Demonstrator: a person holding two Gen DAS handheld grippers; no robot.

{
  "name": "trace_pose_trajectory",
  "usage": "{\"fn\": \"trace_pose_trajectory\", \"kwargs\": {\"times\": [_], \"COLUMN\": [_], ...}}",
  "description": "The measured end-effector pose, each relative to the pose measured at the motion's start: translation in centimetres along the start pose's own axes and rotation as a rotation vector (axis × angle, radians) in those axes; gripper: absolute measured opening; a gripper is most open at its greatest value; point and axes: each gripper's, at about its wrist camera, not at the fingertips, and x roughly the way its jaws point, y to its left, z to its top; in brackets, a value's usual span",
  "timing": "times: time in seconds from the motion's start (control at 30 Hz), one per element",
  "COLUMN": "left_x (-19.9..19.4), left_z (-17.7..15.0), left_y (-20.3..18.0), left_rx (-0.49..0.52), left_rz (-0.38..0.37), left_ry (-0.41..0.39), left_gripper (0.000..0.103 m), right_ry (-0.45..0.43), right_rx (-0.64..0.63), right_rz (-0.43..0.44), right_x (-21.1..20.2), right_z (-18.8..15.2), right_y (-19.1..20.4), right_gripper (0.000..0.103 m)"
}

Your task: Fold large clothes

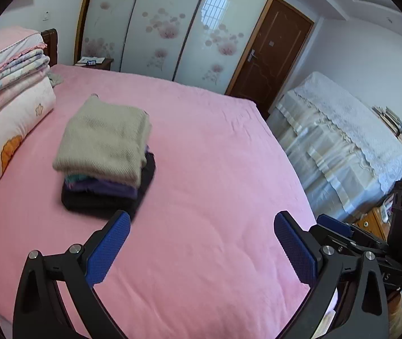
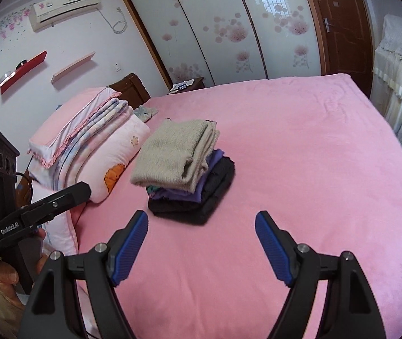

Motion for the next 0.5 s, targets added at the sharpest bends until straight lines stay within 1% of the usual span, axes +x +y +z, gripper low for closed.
{"fn": "trace_pose_trajectory", "kwargs": {"times": [0.07, 0.17, 0.23, 0.3, 0.43, 0.5], "left_x": [-1.2, -2.5, -3.1, -3.3, -3.0, -2.3], "left_z": [-2.2, -5.3, -7.7, -9.6, -13.7, -15.0], "left_y": [-2.2, -4.8, -6.6, -8.0, -10.3, -10.6], "left_rx": [-0.012, -0.026, -0.027, -0.019, 0.021, 0.021], "left_rz": [-0.002, -0.011, -0.003, 0.022, 0.107, 0.140], "left_ry": [0.007, 0.008, 0.014, 0.017, 0.028, 0.040], "left_gripper": [0.101, 0.101, 0.101, 0.101, 0.101, 0.101], "right_ry": [-0.005, -0.006, 0.002, 0.008, 0.008, 0.005], "right_rx": [-0.007, -0.032, -0.043, -0.034, -0.011, -0.005], "right_rz": [0.001, -0.036, -0.060, -0.080, -0.115, -0.138], "right_x": [-2.1, -4.8, -6.1, -7.0, -8.1, -8.3], "right_z": [-1.6, -4.3, -6.2, -8.0, -10.8, -12.0], "right_y": [-0.5, -1.1, -1.6, -2.4, -3.6, -4.0], "right_gripper": [0.079, 0.079, 0.079, 0.079, 0.079, 0.079]}}
